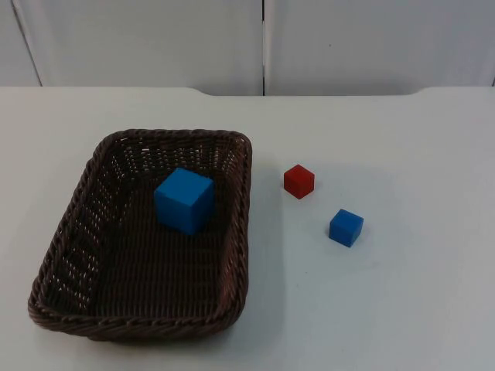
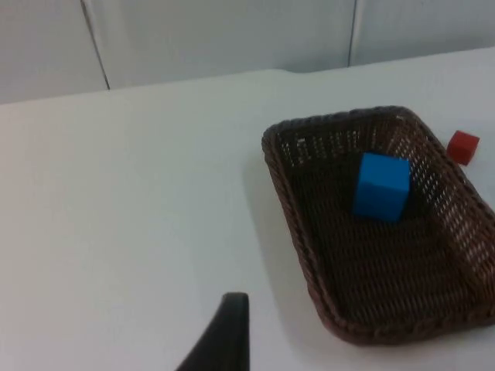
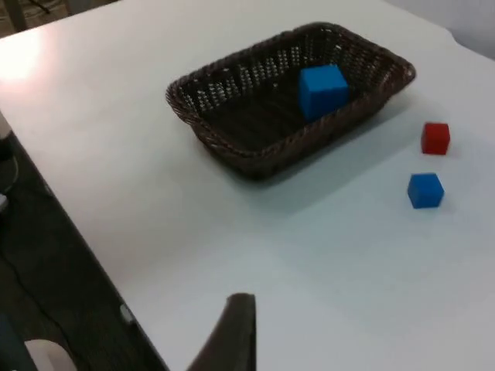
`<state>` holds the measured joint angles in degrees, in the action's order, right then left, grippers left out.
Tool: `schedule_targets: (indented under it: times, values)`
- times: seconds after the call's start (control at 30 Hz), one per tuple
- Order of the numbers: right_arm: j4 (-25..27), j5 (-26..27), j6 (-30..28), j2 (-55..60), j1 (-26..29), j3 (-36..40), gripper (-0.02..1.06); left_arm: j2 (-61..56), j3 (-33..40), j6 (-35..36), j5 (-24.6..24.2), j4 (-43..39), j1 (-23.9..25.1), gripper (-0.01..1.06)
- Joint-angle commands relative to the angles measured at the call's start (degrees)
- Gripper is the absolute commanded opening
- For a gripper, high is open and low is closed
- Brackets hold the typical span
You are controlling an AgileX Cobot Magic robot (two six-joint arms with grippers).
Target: Pick up the basket with the left hand and place the largest block into the basket with the right hand.
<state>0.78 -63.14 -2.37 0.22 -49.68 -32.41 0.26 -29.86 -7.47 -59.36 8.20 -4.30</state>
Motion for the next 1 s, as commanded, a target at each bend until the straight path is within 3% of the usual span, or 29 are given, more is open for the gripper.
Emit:
schedule_targets:
  times: [0.0,0.97]
  values:
    - [-0.78,-0.34,1.06,-0.22,-0.19,0.14,0.84,-0.26,1.49,0.04,-2.50,-0.38,-0.29,0.93]
    - [-2.35,1.25,1.79,-0.22,-0.19,2.96,0.84,-0.26,1.48,0.29,-2.29,1.72,-0.29,0.93]
